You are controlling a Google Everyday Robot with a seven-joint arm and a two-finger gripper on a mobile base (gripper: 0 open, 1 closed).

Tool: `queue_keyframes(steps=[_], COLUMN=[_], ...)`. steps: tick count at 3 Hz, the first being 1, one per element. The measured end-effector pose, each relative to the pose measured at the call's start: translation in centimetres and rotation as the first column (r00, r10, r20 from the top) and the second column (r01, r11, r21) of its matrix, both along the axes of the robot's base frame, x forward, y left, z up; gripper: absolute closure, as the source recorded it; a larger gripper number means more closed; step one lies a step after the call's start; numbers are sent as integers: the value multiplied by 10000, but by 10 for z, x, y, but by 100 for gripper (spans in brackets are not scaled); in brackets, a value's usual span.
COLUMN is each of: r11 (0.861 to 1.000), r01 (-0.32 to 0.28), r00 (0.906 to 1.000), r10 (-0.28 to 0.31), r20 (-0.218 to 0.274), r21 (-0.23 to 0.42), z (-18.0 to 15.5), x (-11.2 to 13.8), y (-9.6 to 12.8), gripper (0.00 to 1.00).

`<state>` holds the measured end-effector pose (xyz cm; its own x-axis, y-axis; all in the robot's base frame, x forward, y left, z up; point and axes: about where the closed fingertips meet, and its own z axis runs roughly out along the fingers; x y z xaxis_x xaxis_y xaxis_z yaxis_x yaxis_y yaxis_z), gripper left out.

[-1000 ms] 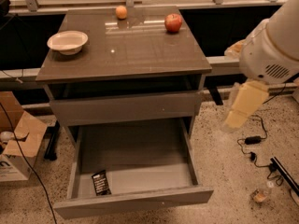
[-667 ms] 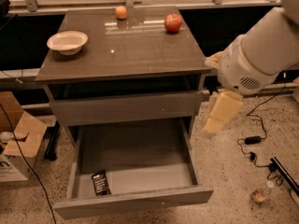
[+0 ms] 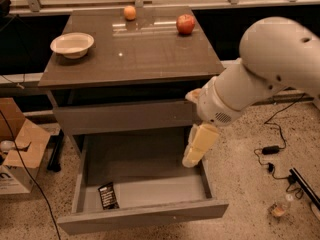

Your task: Pick rxbar chocolate from middle drawer and place on counter

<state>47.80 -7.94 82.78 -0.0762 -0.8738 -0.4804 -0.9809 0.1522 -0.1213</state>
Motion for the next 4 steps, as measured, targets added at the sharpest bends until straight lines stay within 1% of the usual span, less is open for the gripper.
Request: queue_keyframes(steps=[1,2,3,4], r11=[10000,9995,9962,9876], r01=[71,277,43,-307], r00=[9999,9994,9980,9909], r10=[-70,-274,12,502], r20=[-124,-226,-638,-1248], r21=[50,145,865,1538], z=[-8,-16,-55,-102], x=[0,0,5,12], y=[0,1,25,57], gripper=[0,0,0,0])
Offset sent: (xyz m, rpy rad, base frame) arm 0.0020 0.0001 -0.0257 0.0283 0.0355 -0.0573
